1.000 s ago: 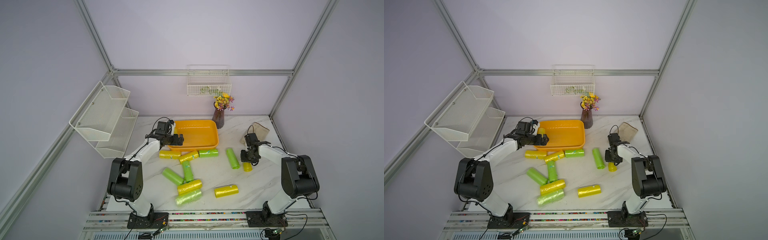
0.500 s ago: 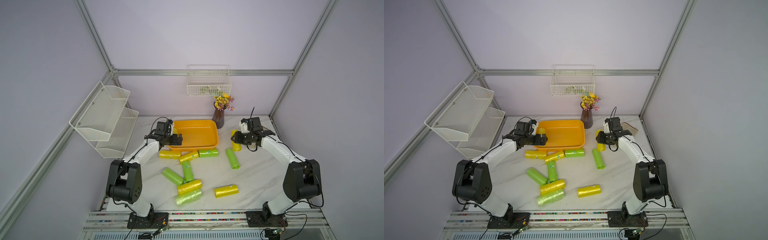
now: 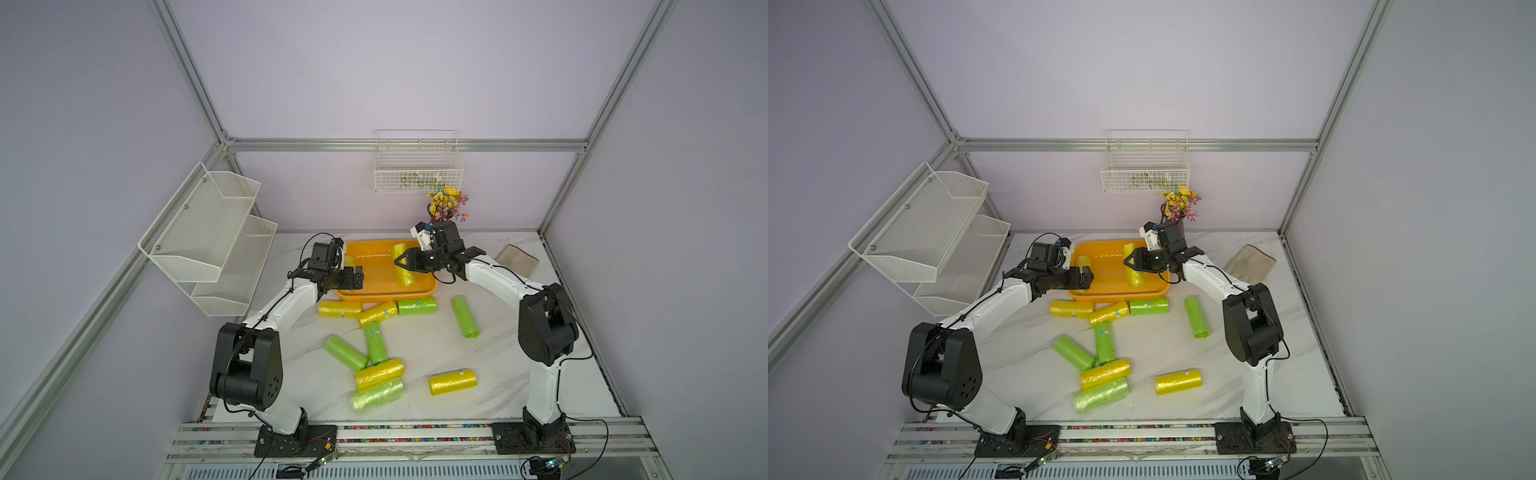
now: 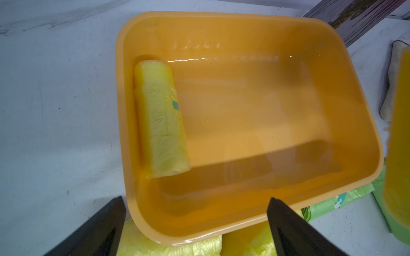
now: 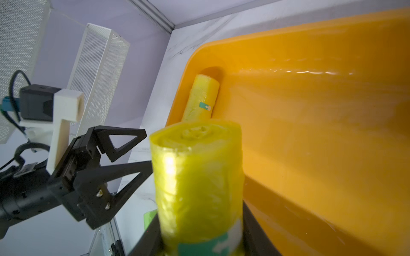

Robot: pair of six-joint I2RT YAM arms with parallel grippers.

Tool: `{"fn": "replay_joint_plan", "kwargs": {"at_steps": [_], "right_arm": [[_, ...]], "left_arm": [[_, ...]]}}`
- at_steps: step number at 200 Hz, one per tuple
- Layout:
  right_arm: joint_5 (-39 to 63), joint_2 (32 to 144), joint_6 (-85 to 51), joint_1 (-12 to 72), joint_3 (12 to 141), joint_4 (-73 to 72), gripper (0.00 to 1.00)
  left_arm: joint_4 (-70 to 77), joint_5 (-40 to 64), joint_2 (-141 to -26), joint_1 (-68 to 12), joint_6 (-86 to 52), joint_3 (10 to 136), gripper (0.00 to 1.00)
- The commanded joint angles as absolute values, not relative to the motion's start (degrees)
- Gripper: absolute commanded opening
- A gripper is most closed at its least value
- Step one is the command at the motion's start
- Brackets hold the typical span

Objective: Put the roll of trash bags into the storage box
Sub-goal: Pick up the roll of trash bags from the center of the board, then place the roll of trash bags in the storage box.

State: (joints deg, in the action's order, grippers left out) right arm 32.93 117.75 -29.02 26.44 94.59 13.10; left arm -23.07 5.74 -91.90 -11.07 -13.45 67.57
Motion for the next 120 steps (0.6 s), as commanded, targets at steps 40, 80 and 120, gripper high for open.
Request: {"fn": "replay_joint_plan", "kwargs": {"at_steps": [40,80,120], "right_arm": [[34.31,128.69,-48.2,28.19,99.11,-10.49,0.35],[33.66,136.65,-49.55,30.36,108.3,-7.46,0.35],[34.83,142.91,-53.48,33.22,116.9,-7.26,0.35]], "left_arm": [[-22.1,5.36,-88.57,-11.43,-15.36,65.61,1.0],[-21.29,4.88,-87.37,-11.45,-16.17,63.55,1.0],[-21.07,5.18,-86.62,-11.5,-16.7,62.99,1.0]]}}
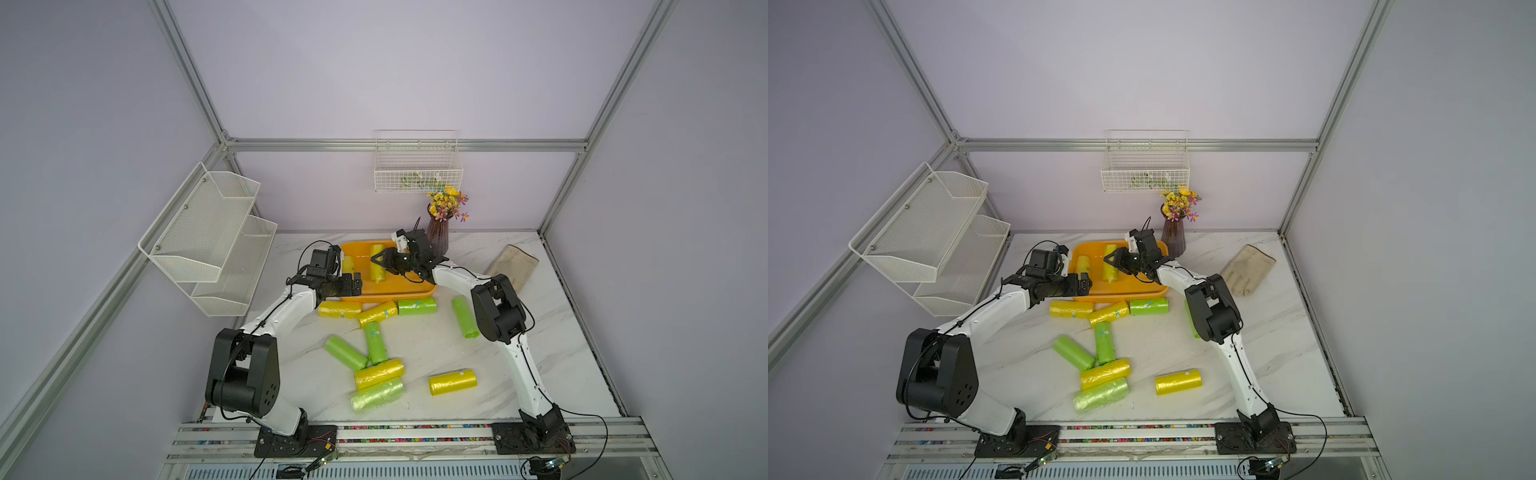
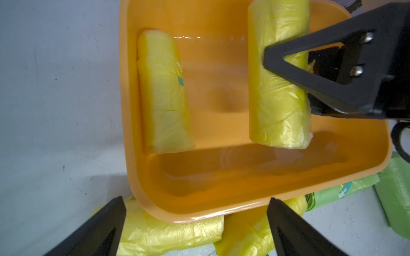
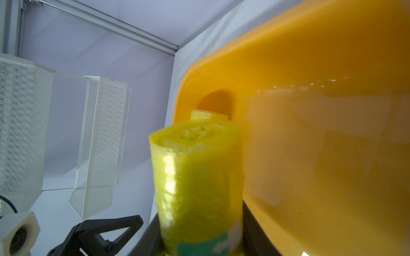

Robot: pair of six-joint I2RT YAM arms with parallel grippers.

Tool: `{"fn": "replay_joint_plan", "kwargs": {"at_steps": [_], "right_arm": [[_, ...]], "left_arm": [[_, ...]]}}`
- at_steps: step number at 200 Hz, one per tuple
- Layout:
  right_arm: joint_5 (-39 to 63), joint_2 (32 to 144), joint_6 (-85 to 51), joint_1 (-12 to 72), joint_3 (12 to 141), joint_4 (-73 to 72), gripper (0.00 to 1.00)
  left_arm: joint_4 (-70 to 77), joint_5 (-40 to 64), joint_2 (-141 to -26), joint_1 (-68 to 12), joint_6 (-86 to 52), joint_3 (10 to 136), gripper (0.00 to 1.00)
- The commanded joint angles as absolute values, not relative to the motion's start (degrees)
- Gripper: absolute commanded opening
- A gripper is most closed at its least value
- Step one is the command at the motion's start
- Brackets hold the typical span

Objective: Put the roll of trash bags into the storage box
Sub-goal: Place the roll of trash bags in the storage box.

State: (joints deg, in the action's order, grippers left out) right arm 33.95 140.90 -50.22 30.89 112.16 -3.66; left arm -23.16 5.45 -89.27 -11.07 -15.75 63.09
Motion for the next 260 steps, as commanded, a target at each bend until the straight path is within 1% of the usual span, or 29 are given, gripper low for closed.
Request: {"fn": "replay_joint_plan", "kwargs": {"at_steps": [1,30,48,74,104,149,172,211,239,260], "right_arm": [[34.77,143.08,-53.5,33.27,117.07,-7.23,0.35],[33.49,147.43,-55.0,34.29,122.79,-4.77,0.36],[34.32,150.27,-57.83,34.6,125.16,-5.61,0.38],[34.72,153.47,-58.89,35.24,128.78,-4.22,0.38],[33.62,153.53,-60.24,35.24,127.06,-5.7,0.37],[32.52,154.54,-61.16,35.23,127.84,-5.74,0.37],[32.58,155.9,-61.0,35.1,129.65,-3.7,0.42],[29.81,154.59,-60.41,35.13,126.44,-3.3,0.43],[29.88,154.95,-60.1,35.16,127.04,-2.38,0.47],[30.9,155.54,-60.9,35.11,128.04,-2.12,0.58]], "left_arm": [[-21.08,5.14,-86.59,-11.46,-16.7,63.0,1.0],[-21.15,4.67,-85.79,-11.45,-16.61,62.62,1.0],[-21.1,4.91,-85.72,-11.43,-16.79,62.48,1.0],[-21.07,5.01,-85.65,-11.44,-17.13,62.12,1.0],[-20.99,4.42,-84.78,-11.43,-17.03,61.53,1.0],[-21.01,4.13,-84.37,-11.44,-17.12,60.9,1.0],[-20.93,4.31,-84.38,-11.51,-17.4,60.82,1.0],[-20.22,3.99,-83.76,-11.47,-17.58,59.66,1.0],[-20.21,4.12,-83.67,-11.47,-17.72,59.41,1.0],[-20.04,4.09,-83.62,-11.43,-17.81,59.23,1.0]]}}
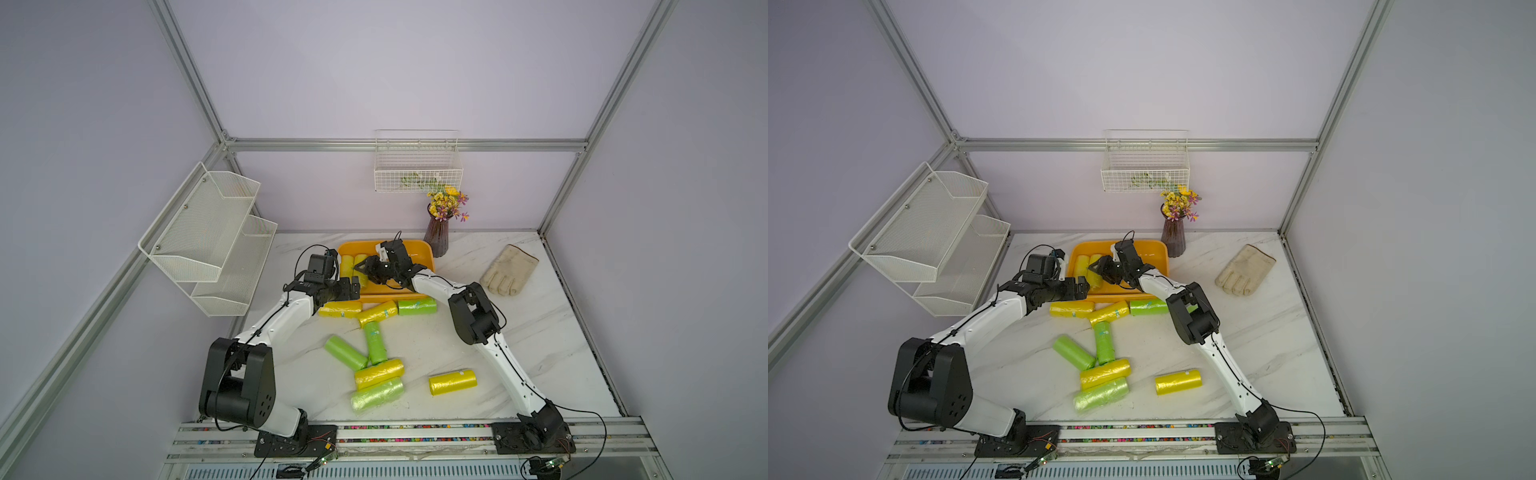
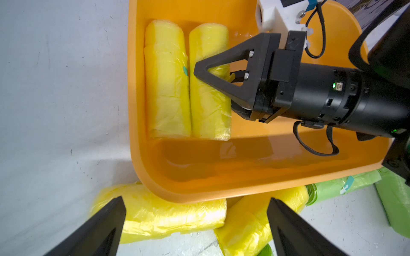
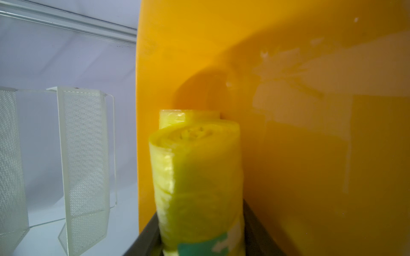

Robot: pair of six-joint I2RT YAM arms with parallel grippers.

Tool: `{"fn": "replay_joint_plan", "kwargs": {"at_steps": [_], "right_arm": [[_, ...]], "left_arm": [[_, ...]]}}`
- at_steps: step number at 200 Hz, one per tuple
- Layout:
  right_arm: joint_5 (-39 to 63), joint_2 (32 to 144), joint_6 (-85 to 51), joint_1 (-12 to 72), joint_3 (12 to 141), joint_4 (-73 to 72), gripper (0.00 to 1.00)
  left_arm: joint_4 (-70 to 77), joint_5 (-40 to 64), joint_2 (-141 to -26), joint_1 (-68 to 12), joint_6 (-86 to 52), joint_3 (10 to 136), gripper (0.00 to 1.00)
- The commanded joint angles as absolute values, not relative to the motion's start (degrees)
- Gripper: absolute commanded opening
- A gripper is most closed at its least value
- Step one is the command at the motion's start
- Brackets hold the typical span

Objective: Put the roll of trash bags into the storage box
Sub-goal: Place the roll of trash bags in the storage box.

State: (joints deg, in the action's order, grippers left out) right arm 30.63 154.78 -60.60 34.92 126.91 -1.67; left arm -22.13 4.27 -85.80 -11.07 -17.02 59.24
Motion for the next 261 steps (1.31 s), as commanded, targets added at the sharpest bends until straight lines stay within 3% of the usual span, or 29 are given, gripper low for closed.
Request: {"fn": "replay_joint_plan", "kwargs": {"at_steps": [1,51,54,64,193,213,227,261], "right_arm": [[30.87,155.55,-60.91,35.09,128.09,-2.12,0.58],[30.62,153.55,-58.66,34.96,127.76,-0.56,0.64],[30.43,153.19,-58.17,34.9,127.62,-0.18,0.69],[29.75,151.99,-56.79,34.81,126.33,0.51,0.71],[27.19,141.78,-50.85,33.66,112.8,-0.61,0.72],[27.47,141.93,-51.18,33.65,112.4,-1.25,0.68],[28.62,142.33,-51.67,33.74,112.57,-1.99,0.53],[30.0,143.29,-52.58,34.09,112.85,-3.35,0.36]], "left_arm": [[-20.04,4.11,-83.65,-11.43,-17.78,59.23,1.0],[-20.13,3.65,-83.15,-11.43,-17.72,58.89,1.0],[-20.13,3.61,-83.1,-11.44,-17.68,58.84,1.0],[-20.2,3.52,-82.95,-11.48,-17.69,58.73,1.0],[-20.3,2.79,-82.14,-11.46,-18.07,57.75,1.0],[-20.22,2.68,-82.17,-11.48,-18.26,57.57,1.0],[-20.21,2.77,-82.16,-11.47,-18.36,57.57,1.0],[-20.7,1.55,-81.58,-11.43,-18.71,57.34,1.0]]}}
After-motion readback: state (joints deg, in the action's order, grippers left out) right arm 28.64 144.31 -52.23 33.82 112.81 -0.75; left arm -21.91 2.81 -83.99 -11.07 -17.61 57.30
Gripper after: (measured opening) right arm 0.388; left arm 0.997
